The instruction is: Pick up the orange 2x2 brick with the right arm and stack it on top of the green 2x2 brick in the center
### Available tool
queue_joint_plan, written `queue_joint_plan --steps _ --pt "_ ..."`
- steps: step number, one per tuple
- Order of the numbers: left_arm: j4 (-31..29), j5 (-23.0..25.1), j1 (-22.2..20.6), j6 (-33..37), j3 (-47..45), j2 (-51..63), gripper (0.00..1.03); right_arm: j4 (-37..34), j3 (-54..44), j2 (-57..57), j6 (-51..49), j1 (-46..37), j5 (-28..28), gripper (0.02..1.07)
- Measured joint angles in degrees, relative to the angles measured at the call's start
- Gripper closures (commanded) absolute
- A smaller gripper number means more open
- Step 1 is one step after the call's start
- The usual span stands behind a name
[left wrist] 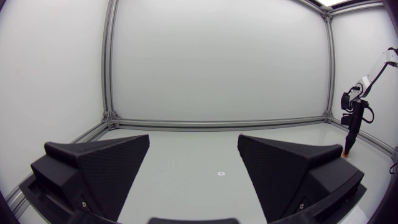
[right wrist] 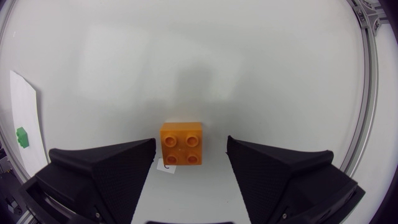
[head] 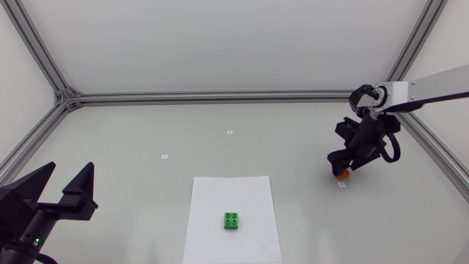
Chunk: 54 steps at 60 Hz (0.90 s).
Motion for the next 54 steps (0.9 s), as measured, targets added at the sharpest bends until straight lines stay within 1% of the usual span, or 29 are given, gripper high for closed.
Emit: queue_joint_plan --steps 5,8,11,18,20,45,46,48,51,54 --pt "0.0 0.0 0.0 0.0 0.0 0.0 0.04 0.0 0.0 0.2 0.0 0.0 0.0 0.34" --pt "0.0 0.0 0.0 0.0 0.0 0.0 0.04 0.0 0.0 0.2 0.0 0.0 0.0 0.41" --pt "0.0 0.0 0.0 0.0 0.0 0.0 0.04 0.0 0.0 0.2 0.0 0.1 0.0 0.45" --pt "0.0 0.0 0.0 0.0 0.0 0.0 0.04 0.1 0.0 0.2 0.0 0.5 0.0 0.46" --pt "0.0 0.0 0.0 0.0 0.0 0.0 0.04 0.1 0.0 0.2 0.0 0.7 0.0 0.48" --pt "0.0 0.0 0.0 0.0 0.0 0.0 0.04 0.7 0.0 0.3 0.0 1.4 0.0 0.48" --pt "0.0 0.0 0.0 0.0 0.0 0.0 0.04 0.8 0.0 0.3 0.0 1.4 0.0 0.49" --pt "0.0 0.0 0.0 0.0 0.0 0.0 0.04 0.9 0.0 0.3 0.0 1.4 0.0 0.54" --pt "0.0 0.0 0.0 0.0 0.0 0.0 0.04 1.1 0.0 0.3 -0.1 1.3 0.0 0.57" --pt "0.0 0.0 0.0 0.0 0.0 0.0 0.04 1.2 0.0 0.3 -0.2 1.2 0.0 0.57"
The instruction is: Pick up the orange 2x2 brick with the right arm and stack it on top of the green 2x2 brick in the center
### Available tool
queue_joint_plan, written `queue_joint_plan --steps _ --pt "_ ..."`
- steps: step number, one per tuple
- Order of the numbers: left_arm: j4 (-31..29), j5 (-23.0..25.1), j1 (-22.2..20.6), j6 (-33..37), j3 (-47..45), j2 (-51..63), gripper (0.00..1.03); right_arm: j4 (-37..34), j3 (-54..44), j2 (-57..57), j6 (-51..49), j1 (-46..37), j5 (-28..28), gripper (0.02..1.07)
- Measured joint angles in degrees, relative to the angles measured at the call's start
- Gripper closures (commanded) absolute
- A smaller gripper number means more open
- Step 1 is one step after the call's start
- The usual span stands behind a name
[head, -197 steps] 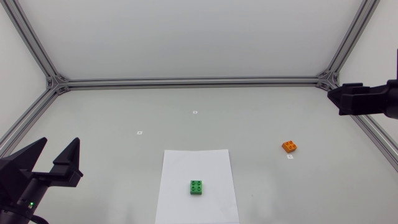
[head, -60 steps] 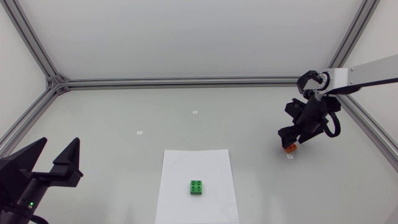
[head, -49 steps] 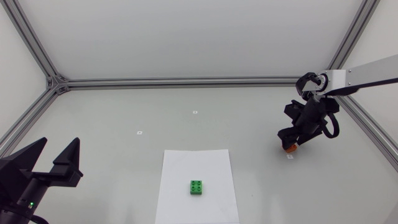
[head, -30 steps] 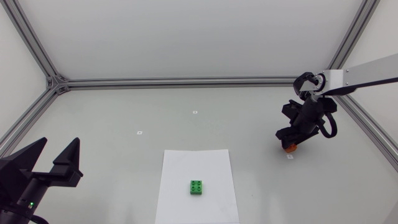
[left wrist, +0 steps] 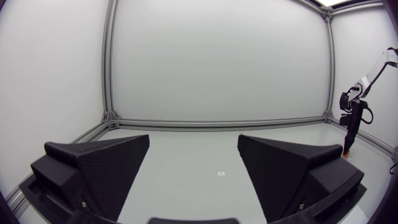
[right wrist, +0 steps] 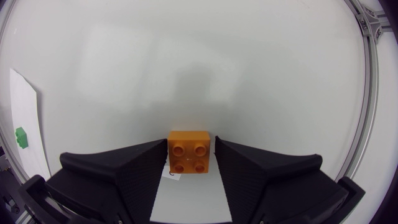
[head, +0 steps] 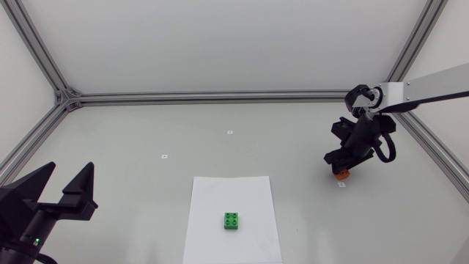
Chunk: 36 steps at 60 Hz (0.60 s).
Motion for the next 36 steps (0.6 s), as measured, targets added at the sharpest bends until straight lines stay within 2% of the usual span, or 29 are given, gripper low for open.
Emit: queue_joint_plan --steps 36 --pt "0.0 0.0 0.0 0.0 0.0 0.0 0.04 0.1 -0.9 0.0 -0.9 -0.2 0.2 0.56"
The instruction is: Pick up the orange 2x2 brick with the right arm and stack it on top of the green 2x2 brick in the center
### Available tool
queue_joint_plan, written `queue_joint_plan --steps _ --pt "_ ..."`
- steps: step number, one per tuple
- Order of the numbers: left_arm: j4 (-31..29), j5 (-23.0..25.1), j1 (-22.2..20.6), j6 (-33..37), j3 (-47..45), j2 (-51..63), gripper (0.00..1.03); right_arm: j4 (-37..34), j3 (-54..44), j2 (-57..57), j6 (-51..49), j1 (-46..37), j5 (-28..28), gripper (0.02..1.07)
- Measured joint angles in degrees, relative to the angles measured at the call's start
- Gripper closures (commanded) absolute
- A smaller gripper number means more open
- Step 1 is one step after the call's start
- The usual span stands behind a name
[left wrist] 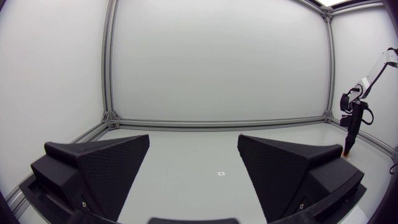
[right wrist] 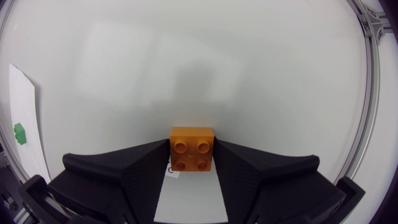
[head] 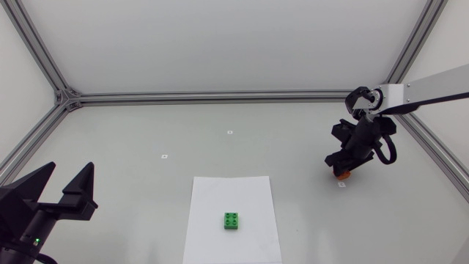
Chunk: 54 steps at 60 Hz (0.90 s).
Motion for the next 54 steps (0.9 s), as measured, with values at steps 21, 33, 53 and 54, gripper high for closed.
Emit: queue_joint_plan --steps 21,33,53,54 --pt "0.0 0.0 0.0 0.0 0.0 0.0 0.04 0.2 -0.6 0.0 -0.6 -0.3 0.0 0.57" --pt "0.0 0.0 0.0 0.0 0.0 0.0 0.04 0.2 -0.6 0.0 -0.8 -0.8 0.0 0.56" --pt "0.0 0.0 0.0 0.0 0.0 0.0 0.04 0.2 -0.6 -0.8 -0.8 -0.7 0.0 0.56" --pt "0.0 0.0 0.0 0.0 0.0 0.0 0.04 0.1 -0.6 -0.8 -0.8 -0.7 0.0 0.56"
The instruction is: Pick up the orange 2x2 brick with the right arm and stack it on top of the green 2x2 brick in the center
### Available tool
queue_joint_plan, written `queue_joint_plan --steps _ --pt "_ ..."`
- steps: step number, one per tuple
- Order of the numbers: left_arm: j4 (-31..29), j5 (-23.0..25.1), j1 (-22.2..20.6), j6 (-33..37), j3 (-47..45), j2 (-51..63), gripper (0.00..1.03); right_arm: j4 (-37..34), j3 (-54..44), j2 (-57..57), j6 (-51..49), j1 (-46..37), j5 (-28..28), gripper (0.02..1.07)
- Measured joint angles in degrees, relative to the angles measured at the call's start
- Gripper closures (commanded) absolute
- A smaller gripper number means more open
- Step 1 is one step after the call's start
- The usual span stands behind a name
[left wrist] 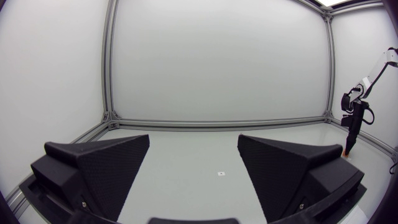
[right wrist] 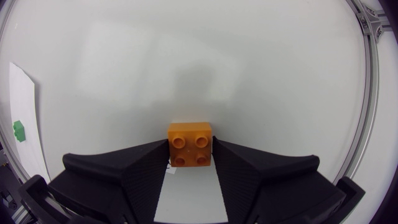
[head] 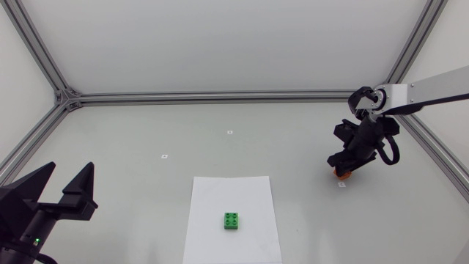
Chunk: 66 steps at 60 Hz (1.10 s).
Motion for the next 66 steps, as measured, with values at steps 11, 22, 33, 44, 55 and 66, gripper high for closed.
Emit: queue_joint_plan --steps 11,22,33,44,55,66 --pt "0.0 0.0 0.0 0.0 0.0 0.0 0.04 0.0 0.0 -0.1 0.0 0.0 0.0 0.57" --pt "0.0 0.0 0.0 0.0 0.0 0.0 0.04 0.0 0.0 -0.1 0.0 0.0 0.0 0.81" --pt "0.0 0.0 0.0 0.0 0.0 0.0 0.04 0.0 0.0 -0.1 0.0 0.0 0.0 0.98" --pt "0.0 0.0 0.0 0.0 0.0 0.0 0.04 0.0 -0.2 -0.9 -0.7 0.3 0.0 1.0" --pt "0.0 0.0 0.0 0.0 0.0 0.0 0.04 -0.2 -4.3 -8.0 -1.5 4.1 0.0 1.0" --pt "0.0 0.0 0.0 0.0 0.0 0.0 0.04 -0.8 -9.7 -17.0 -1.5 12.8 1.4 1.0"
